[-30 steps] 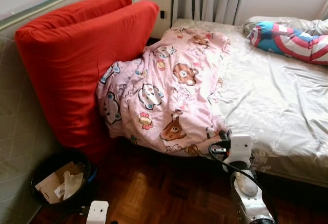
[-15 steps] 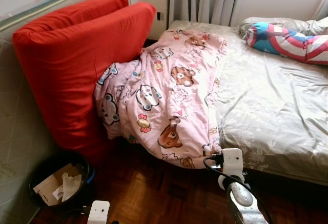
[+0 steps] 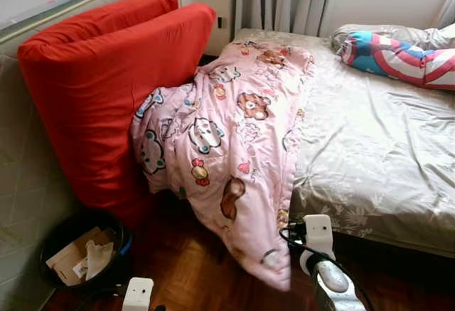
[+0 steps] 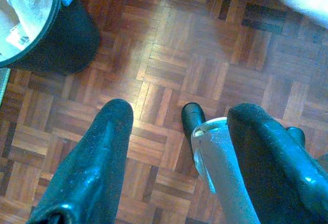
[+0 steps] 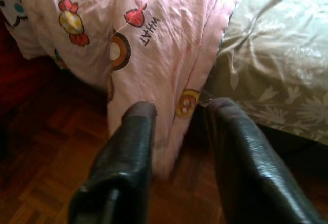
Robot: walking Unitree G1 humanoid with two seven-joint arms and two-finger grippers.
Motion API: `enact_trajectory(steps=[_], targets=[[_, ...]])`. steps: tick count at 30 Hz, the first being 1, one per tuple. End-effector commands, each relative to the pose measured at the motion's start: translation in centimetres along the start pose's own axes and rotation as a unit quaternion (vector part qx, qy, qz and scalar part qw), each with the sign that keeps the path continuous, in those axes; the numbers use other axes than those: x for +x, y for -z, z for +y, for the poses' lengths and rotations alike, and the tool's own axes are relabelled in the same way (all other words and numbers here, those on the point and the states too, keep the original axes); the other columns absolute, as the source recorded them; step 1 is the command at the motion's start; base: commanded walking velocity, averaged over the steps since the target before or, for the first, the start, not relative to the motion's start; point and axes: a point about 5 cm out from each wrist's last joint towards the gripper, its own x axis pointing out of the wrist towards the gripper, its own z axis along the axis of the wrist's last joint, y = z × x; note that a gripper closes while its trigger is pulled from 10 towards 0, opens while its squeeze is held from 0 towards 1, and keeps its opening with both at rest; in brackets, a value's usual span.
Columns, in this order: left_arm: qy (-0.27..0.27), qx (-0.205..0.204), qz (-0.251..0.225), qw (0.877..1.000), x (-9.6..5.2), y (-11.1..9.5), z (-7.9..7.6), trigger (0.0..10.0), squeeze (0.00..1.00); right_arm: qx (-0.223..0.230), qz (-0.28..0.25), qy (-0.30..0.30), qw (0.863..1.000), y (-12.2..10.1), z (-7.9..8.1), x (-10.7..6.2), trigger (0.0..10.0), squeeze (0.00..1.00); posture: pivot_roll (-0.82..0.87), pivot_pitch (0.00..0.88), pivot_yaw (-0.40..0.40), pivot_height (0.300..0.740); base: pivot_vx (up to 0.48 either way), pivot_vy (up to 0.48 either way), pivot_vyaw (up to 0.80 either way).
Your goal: Clean up the room
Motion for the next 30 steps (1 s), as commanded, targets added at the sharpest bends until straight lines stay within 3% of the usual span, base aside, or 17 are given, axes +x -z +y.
enact_trajectory(steps=[1,2,3,7,13,15,23,27,30], targets=[[0.001,0.011,-0.003,1.000,0.0,-0.2,-0.1,10.0,0.00,0.012,0.023,-0.004,1.000,0.9,-0.2,-0.2,10.0,0.63,-0.02,0.027,-0.012,0.740,0.000,0.000,0.00],[0.001,0.011,-0.003,1.000,0.0,-0.2,-0.1,10.0,0.00,0.017,0.027,-0.005,0.999,1.0,-0.2,-0.2,10.0,0.63,-0.02,0.027,-0.012,0.740,0.000,0.000,0.00],[0.001,0.012,-0.002,1.000,0.1,-0.2,-0.1,10.0,0.00,0.019,0.036,-0.003,0.999,1.4,-0.5,-0.4,10.0,0.00,-0.03,0.024,-0.013,0.740,0.000,0.000,0.00],[0.001,0.011,-0.003,1.000,0.1,-0.3,-0.2,10.0,0.00,0.018,0.101,0.015,0.995,4.2,-2.1,-1.6,10.0,0.00,-0.02,0.021,-0.013,0.740,0.000,0.000,0.00],[0.000,0.009,-0.005,1.000,0.2,-0.5,-0.1,10.0,0.00,0.017,0.183,0.027,0.983,7.8,-3.2,-3.7,10.0,0.00,-0.03,0.014,-0.011,0.740,0.000,0.000,0.00],[-0.001,0.008,-0.006,1.000,0.2,-0.7,-0.1,10.0,0.00,0.037,0.208,0.040,0.977,9.1,-3.4,-4.6,10.0,0.00,-0.02,0.007,-0.011,0.740,0.000,0.000,0.00],[-0.002,0.002,-0.005,1.000,0.2,-0.7,0.0,10.0,0.00,0.058,0.236,0.059,0.968,10.6,-3.2,-5.7,10.0,0.00,-0.03,0.000,-0.006,0.740,0.000,0.000,0.00],[-0.007,-0.008,-0.002,1.000,0.2,-0.7,0.1,10.0,0.00,0.035,0.233,0.050,0.971,10.7,-3.3,-5.8,10.0,0.00,-0.03,0.000,-0.006,0.740,0.000,0.000,0.00],[-0.016,-0.018,0.000,1.000,0.2,-0.7,0.5,10.0,0.00,0.027,0.231,0.055,0.971,11.0,-4.4,-6.5,10.0,0.00,-0.02,0.000,-0.010,0.740,0.000,0.000,0.25]])
